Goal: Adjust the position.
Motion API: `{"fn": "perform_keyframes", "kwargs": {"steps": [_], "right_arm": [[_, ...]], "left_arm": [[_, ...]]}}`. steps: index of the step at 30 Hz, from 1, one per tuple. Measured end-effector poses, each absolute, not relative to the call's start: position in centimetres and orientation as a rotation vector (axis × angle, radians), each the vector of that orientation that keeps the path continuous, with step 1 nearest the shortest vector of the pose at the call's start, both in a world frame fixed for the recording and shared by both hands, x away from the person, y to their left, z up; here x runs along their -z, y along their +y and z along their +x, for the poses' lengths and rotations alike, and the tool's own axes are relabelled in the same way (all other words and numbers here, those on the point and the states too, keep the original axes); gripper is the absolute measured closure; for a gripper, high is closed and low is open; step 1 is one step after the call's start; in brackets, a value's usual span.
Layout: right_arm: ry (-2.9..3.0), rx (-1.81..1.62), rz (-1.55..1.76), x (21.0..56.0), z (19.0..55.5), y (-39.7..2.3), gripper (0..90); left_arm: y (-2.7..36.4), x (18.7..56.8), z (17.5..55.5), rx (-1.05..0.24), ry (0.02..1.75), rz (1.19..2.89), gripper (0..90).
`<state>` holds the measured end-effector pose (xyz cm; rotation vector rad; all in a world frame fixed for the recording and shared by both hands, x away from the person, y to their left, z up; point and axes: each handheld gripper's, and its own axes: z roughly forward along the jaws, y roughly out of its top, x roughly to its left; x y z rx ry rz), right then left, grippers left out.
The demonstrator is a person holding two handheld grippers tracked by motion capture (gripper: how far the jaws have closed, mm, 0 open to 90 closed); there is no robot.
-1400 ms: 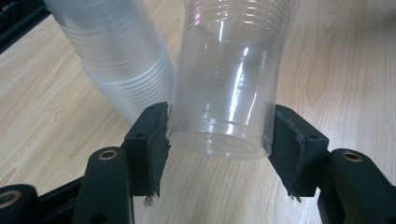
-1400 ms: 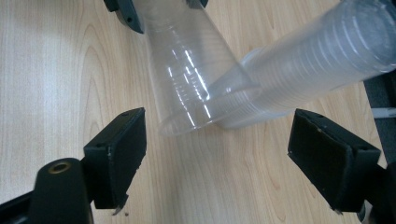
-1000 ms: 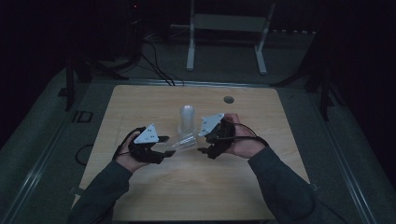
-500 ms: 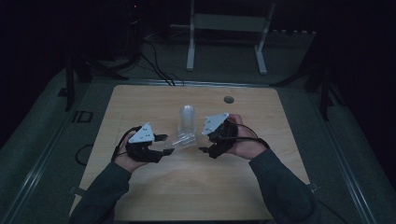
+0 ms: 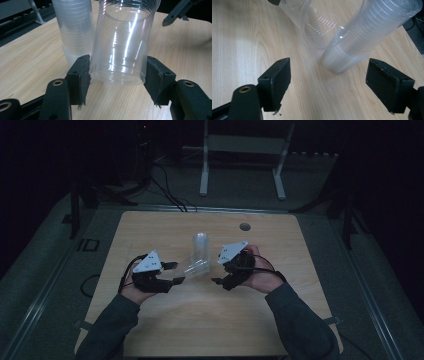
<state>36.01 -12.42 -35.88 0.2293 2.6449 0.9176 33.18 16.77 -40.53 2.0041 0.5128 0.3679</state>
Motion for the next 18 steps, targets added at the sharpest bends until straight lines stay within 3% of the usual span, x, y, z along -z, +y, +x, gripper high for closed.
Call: {"fn": "perform_keyframes", "kwargs": {"steps": [18], "right_arm": [[2.638, -1.108, 0.325, 36.80, 36.49, -12.21, 20.0]], "left_arm": [[17.53, 40.34, 33.17, -0.370, 0.530, 1.941, 41.6]]}}
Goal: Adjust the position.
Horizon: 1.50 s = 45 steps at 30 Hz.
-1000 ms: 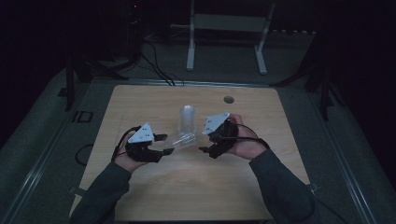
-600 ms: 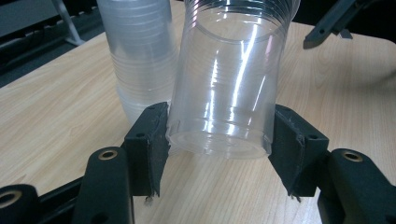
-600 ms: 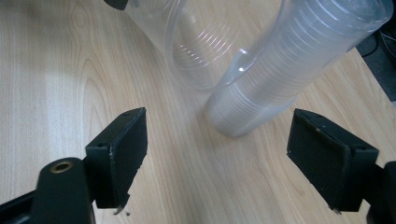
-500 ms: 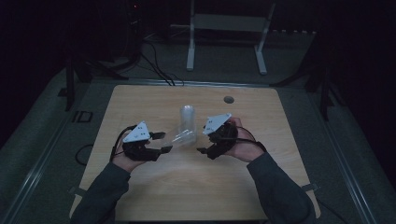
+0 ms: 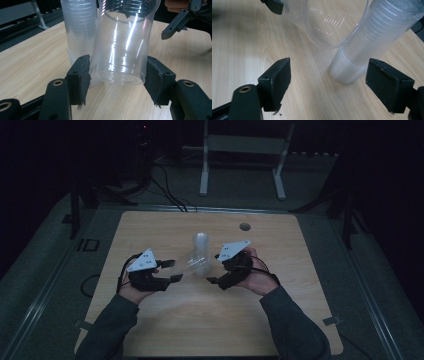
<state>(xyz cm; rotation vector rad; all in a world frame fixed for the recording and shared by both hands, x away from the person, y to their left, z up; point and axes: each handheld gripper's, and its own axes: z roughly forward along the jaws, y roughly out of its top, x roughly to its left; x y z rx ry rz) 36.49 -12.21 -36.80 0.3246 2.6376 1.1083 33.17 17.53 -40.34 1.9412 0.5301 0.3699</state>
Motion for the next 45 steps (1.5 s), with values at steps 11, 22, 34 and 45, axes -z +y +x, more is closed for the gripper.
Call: {"fn": "perform_keyframes", "kwargs": {"steps": [11, 22, 34, 45], "right_arm": [[2.594, -1.234, 0.419, 37.2, 36.7, -12.0, 20.1], [2.564, -1.302, 0.489, 37.5, 36.8, -11.6, 20.1], [2.532, -1.398, 0.536, 37.6, 36.7, -11.0, 22.9], [2.513, -1.487, 0.573, 37.6, 36.7, -10.8, 23.4]], "left_arm": [[17.7, 40.2, 33.1, -0.387, 0.549, 1.909, 41.7], [17.9, 40.1, 33.1, -0.401, 0.561, 1.880, 41.6], [18.1, 39.8, 32.8, -0.435, 0.577, 1.838, 41.6], [18.1, 39.7, 32.7, -0.451, 0.583, 1.816, 41.6]]}}
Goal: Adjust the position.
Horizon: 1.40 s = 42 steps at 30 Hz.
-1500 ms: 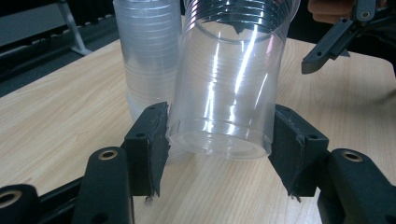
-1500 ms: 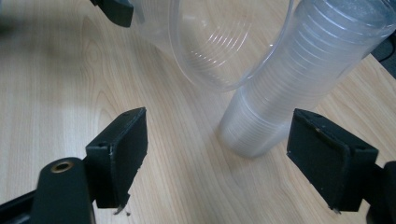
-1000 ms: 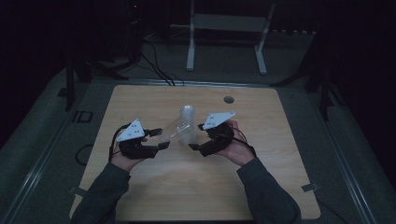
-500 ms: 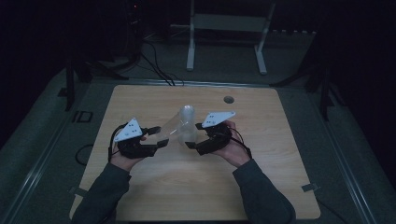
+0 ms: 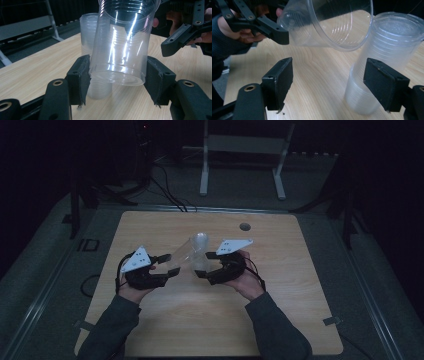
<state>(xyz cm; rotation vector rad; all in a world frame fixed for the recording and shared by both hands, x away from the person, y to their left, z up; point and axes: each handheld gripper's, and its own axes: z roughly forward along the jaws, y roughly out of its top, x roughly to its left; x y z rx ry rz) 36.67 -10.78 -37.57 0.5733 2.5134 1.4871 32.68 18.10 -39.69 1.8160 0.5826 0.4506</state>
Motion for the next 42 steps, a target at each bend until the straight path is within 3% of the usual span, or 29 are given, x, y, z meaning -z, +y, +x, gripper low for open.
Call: {"fn": "perform_keyframes", "kwargs": {"steps": [42], "right_arm": [[2.437, -1.843, 0.706, 37.28, 37.27, -10.36, 25.1]], "left_arm": [[18.00, 39.43, 32.06, -0.515, 0.609, 1.706, 41.6]]}}
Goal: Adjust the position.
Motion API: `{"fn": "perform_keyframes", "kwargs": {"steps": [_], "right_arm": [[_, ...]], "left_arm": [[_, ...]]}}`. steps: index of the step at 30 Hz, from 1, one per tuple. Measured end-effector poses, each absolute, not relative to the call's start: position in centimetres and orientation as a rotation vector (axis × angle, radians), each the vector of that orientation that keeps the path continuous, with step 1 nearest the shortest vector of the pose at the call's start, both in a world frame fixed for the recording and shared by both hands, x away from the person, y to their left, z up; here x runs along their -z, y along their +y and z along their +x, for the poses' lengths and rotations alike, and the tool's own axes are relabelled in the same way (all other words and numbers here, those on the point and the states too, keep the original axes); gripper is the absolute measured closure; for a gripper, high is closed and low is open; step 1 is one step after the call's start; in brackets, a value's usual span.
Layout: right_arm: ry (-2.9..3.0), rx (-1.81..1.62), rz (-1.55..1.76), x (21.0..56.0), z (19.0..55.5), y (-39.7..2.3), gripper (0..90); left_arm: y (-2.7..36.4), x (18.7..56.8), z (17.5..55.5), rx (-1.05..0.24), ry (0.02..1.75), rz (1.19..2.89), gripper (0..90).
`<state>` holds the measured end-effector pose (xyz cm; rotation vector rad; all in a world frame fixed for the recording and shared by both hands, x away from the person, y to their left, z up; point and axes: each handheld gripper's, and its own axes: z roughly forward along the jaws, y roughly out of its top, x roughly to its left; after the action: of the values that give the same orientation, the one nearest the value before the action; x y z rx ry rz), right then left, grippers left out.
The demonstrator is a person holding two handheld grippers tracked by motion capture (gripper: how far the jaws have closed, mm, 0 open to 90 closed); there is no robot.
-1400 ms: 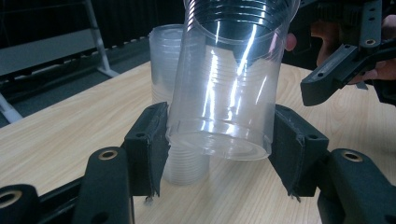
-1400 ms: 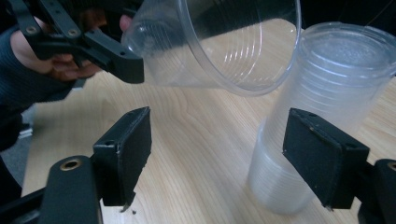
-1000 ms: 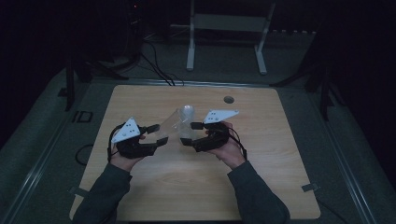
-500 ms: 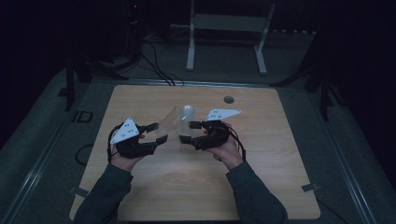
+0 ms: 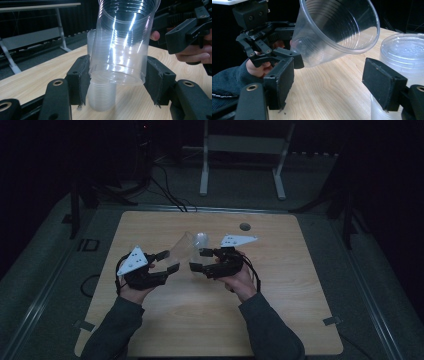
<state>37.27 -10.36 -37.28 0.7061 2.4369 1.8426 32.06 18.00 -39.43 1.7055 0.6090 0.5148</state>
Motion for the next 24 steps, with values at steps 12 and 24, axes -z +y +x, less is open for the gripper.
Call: {"fn": "perform_keyframes", "kwargs": {"steps": [12, 24], "right_arm": [[2.421, -1.886, 0.725, 37.04, 37.46, -10.21, 24.9], [2.389, -1.934, 0.724, 36.54, 37.47, -9.93, 22.9]], "left_arm": [[17.90, 39.53, 31.96, -0.527, 0.621, 1.673, 41.6], [17.48, 39.68, 31.83, -0.527, 0.619, 1.654, 41.6]]}}
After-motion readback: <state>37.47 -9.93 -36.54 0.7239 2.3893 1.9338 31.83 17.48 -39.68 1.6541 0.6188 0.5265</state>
